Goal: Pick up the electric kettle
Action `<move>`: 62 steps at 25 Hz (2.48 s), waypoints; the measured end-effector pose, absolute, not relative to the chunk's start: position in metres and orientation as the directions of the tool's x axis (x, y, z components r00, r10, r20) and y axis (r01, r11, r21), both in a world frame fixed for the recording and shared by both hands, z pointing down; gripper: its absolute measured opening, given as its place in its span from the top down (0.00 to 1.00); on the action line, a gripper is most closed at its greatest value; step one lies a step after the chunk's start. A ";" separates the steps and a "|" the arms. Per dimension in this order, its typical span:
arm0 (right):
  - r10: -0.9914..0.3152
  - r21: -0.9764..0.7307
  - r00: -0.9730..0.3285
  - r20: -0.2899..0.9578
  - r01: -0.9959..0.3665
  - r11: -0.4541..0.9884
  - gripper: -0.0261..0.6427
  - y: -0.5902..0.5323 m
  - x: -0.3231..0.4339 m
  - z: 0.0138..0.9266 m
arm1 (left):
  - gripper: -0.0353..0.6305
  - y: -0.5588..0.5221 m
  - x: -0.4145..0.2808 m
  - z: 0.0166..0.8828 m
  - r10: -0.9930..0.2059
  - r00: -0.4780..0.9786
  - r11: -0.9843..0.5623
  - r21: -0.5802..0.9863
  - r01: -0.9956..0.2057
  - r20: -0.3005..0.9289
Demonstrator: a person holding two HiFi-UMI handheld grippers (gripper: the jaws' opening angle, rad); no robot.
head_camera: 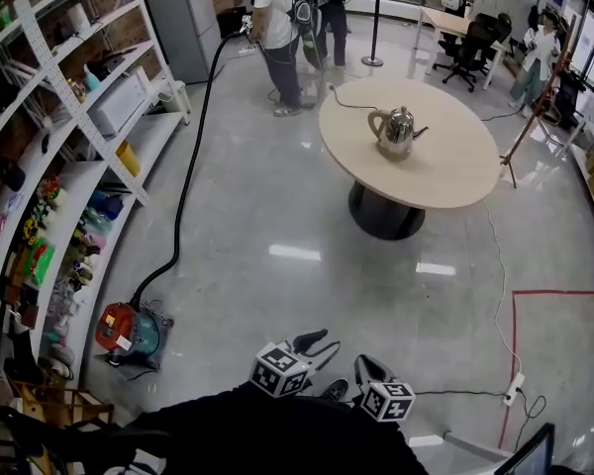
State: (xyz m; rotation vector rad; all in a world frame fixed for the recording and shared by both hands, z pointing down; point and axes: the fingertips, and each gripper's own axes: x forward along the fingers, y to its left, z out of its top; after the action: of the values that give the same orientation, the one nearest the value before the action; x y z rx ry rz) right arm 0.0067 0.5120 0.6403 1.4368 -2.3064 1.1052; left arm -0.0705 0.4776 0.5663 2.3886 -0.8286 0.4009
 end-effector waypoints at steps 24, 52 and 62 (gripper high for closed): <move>-0.701 -0.467 -0.456 0.548 -0.862 0.196 0.94 0.443 0.066 0.647 | 0.68 0.409 -0.021 0.573 -0.457 0.777 -0.642 0.445 -0.625 0.434; -0.629 -0.382 -0.397 0.668 -0.909 0.169 0.94 0.254 -0.023 0.667 | 0.68 0.207 -0.111 0.621 -0.360 0.822 -0.592 0.574 -0.566 0.440; -0.651 -0.419 -0.497 0.573 -0.861 0.288 0.94 0.172 0.047 0.649 | 0.68 0.149 -0.050 0.596 -0.487 0.740 -0.582 0.459 -0.671 0.464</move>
State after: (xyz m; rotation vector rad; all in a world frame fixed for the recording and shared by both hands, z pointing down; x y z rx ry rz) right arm 0.0468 0.1717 0.6494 1.3783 -2.2695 1.0225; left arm -0.0496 0.1490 0.5965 2.3104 -0.8687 0.3831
